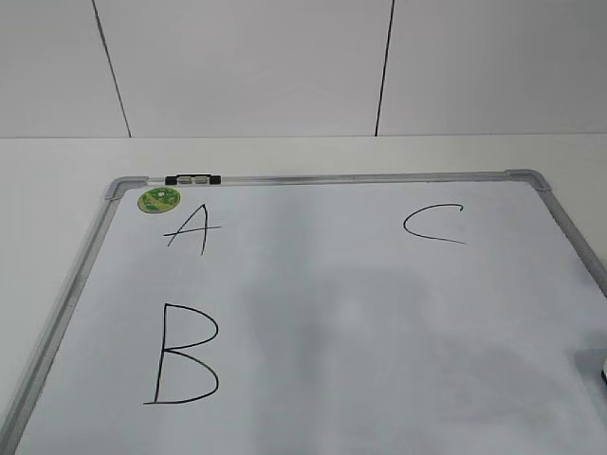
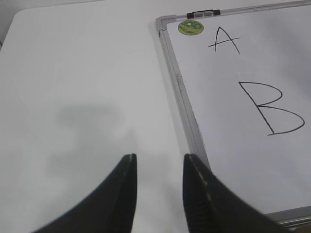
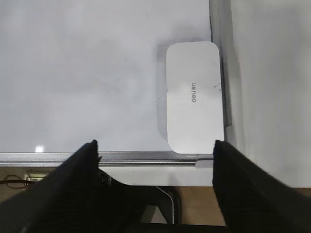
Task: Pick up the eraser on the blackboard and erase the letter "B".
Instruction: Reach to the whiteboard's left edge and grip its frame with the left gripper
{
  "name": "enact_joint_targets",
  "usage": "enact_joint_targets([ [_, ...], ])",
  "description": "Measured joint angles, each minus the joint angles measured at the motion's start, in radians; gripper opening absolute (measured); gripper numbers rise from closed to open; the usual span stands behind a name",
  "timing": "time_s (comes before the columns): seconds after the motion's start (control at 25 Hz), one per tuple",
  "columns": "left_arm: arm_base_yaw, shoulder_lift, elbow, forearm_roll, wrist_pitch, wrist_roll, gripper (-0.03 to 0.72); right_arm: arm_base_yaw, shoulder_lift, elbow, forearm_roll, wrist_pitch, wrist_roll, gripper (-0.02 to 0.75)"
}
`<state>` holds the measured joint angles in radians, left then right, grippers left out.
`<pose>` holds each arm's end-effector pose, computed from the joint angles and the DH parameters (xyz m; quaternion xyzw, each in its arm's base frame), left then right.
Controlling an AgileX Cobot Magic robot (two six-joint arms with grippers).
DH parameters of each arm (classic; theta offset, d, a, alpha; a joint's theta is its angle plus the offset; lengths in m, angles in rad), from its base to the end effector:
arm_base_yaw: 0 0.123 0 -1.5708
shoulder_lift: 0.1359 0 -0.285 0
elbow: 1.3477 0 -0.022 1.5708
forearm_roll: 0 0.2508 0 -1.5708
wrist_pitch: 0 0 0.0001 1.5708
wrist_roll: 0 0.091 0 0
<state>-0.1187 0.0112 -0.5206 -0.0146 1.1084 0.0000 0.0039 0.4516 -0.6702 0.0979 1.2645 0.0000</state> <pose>-0.0076 -0.0003 0.2792 0.0517 0.8615 -0.0372 0.5038 0.0474 0.0087 0.3033 -0.0018 0.9524 0.0495 0.3008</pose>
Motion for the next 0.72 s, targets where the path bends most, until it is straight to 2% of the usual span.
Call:
enact_joint_targets([
  [0.16, 0.0, 0.051, -0.016, -0.002, 0.021, 0.0, 0.241, 0.0, 0.093, -0.02, 0.0, 0.0, 0.012, 0.582],
  [0.32, 0.0, 0.231, -0.104, 0.002, 0.051, 0.0, 0.241, 0.0, 0.175, -0.03, -0.017, -0.002, 0.014, 0.582],
  [0.72, 0.0, 0.741, -0.316, -0.004, 0.139, 0.0, 0.241, 0.0, 0.285, -0.032, -0.193, -0.011, 0.06, 0.582],
])
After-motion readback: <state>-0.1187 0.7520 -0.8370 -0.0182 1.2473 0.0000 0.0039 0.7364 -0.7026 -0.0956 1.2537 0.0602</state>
